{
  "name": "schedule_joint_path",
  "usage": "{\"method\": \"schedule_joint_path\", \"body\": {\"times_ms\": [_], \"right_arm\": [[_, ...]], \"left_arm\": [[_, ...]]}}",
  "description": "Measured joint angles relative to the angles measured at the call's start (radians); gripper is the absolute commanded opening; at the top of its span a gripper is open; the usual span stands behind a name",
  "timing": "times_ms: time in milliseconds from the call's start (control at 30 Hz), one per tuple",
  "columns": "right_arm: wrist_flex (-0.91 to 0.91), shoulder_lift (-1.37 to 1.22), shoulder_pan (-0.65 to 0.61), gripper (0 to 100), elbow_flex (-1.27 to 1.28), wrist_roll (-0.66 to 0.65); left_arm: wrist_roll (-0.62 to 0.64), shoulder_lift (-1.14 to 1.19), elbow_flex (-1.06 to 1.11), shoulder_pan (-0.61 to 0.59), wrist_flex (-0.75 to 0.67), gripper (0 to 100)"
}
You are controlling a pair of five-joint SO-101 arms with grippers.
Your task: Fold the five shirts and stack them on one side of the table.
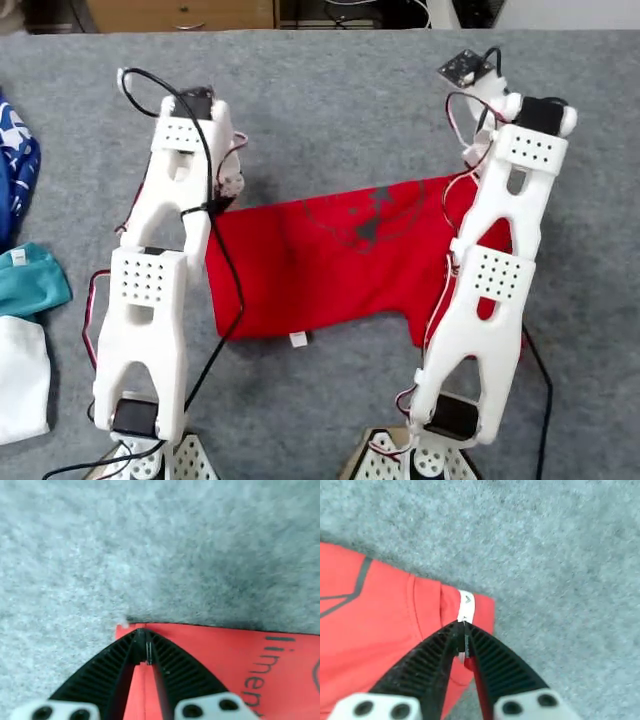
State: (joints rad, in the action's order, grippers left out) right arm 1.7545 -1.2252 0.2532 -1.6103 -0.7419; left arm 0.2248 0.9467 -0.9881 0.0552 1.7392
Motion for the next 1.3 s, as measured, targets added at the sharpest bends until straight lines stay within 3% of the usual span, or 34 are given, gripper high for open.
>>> {"method": "schedule_joint_path", "body": {"times_ms": [267,467,633,800,1033,1300], "right_arm": [[0.014,0.109,0.0,0.5,-0.002,-0.02],[0.014,0.377,0.015,0.5,0.178,-0.137],[0.014,0.671,0.035,0.6,0.517,-0.267],[0.014,0.962,0.037,1.6,0.914,-0.381],[-0.021,1.355,0.044,14.0,1.447,-0.42],[-0.046,1.993,0.023,14.7,2.064,-0.436]], "left_arm": [[-0.003,-0.038,-0.026,0.002,0.008,2],[-0.112,-0.311,0.195,0.089,0.008,2],[-0.137,-0.661,0.473,0.172,0.009,2],[-0.138,-1.002,0.756,0.176,0.009,2],[-0.14,-1.422,1.086,0.091,0.009,2],[-0.224,-1.798,1.396,0.012,0.009,2]]}}
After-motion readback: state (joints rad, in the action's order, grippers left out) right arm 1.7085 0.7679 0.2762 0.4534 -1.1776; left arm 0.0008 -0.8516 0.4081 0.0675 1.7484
